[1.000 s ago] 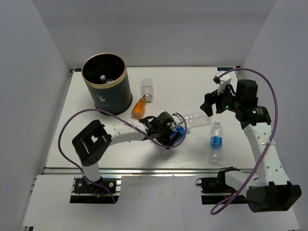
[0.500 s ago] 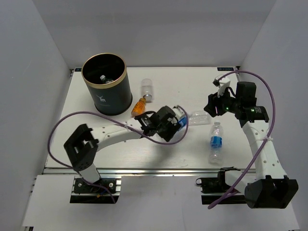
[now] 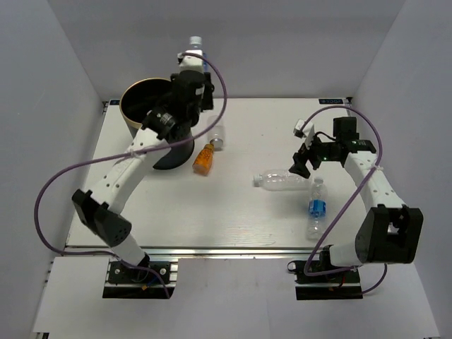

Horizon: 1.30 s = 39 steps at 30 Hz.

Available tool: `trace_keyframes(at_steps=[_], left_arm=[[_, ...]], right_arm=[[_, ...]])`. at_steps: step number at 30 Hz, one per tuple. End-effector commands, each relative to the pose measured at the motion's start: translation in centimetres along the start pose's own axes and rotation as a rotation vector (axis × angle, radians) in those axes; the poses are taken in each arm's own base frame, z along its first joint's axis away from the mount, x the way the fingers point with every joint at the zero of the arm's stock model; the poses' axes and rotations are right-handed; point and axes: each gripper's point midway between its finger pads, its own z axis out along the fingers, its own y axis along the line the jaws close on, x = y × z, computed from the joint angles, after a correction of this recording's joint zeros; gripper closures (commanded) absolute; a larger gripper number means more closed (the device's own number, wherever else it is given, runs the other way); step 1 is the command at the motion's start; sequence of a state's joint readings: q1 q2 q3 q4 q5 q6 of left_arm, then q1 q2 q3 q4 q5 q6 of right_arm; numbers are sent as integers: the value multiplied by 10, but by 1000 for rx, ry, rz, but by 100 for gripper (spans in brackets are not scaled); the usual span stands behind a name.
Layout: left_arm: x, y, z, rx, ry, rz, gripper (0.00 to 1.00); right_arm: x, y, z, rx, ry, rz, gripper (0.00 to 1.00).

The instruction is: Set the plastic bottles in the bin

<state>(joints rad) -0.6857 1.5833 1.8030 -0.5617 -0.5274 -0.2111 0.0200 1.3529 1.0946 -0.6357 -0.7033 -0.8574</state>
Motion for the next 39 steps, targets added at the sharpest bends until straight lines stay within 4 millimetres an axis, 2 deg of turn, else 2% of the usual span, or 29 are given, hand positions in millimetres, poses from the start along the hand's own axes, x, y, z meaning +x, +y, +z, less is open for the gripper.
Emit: trace_keyframes(at_steps=[1,2,3,4,5,7,8,11,12,14,15,16,17,18,19,20,24,27,29,31,33,34,35,37,38,39], left_arm=[[9,81,33,-309,43,-27,89],[-2,90,38,-331,20,-64,89],[11,102,48,-377,63,-52,87],[11,113,52,-408,69,-52,87],[10,132,57,-450,67,-75,87],[16,151,61,-493,88,-89,87],[15,169,61,-530,81,-121,87],[24,187,66,-547,102,-155,86],[18,198,63,-566,81,-171,86],[14,198,67,-548,78,-181,83],[15,205,68,-563,86,-182,80],[20,209,69,-567,111,-178,74],[21,208,70,-557,114,-180,46],[28,207,73,-552,137,-173,30],[47,206,76,-549,183,-158,17],[47,209,74,-546,177,-166,1],[42,202,66,-489,166,-169,0],[1,187,55,-405,86,-151,0],[-15,172,47,-326,53,-159,0],[-30,146,32,-187,31,-175,0],[-17,120,24,-39,84,-154,0],[-25,109,9,21,60,-147,0],[-21,90,-1,123,76,-129,0],[-12,80,-12,183,87,-118,0],[-19,74,-31,239,66,-110,0],[-5,72,-36,245,89,-106,0]], right_arm=[[-19,-14,3,-27,-51,-112,10],[-18,-15,4,-24,-47,-120,10],[-17,-15,4,-24,-44,-136,10],[-10,-13,6,-25,-30,-129,10],[-8,-14,7,-15,-25,-130,10],[-3,-16,7,6,-4,-136,10],[-1,-16,8,4,-1,-144,10],[8,-17,9,4,28,-147,10],[10,-15,9,0,32,-150,10],[19,-11,12,-16,45,-152,10],[21,-11,13,-19,54,-155,10],[24,-9,15,-30,59,-156,10],[25,-9,16,-33,63,-155,10],[30,-8,19,-50,71,-146,10],[32,-6,20,-65,79,-139,10],[31,-6,19,-77,75,-167,10],[42,10,23,-180,92,-268,10],[53,22,30,-238,119,-374,10],[60,18,38,-236,147,-389,10],[69,12,50,-220,206,-379,10],[75,0,62,-199,245,-400,10],[79,2,63,-213,262,-397,10],[83,2,67,-224,277,-396,10],[91,10,70,-272,304,-417,10],[96,13,71,-283,320,-414,10],[96,17,75,-296,323,-426,10]])
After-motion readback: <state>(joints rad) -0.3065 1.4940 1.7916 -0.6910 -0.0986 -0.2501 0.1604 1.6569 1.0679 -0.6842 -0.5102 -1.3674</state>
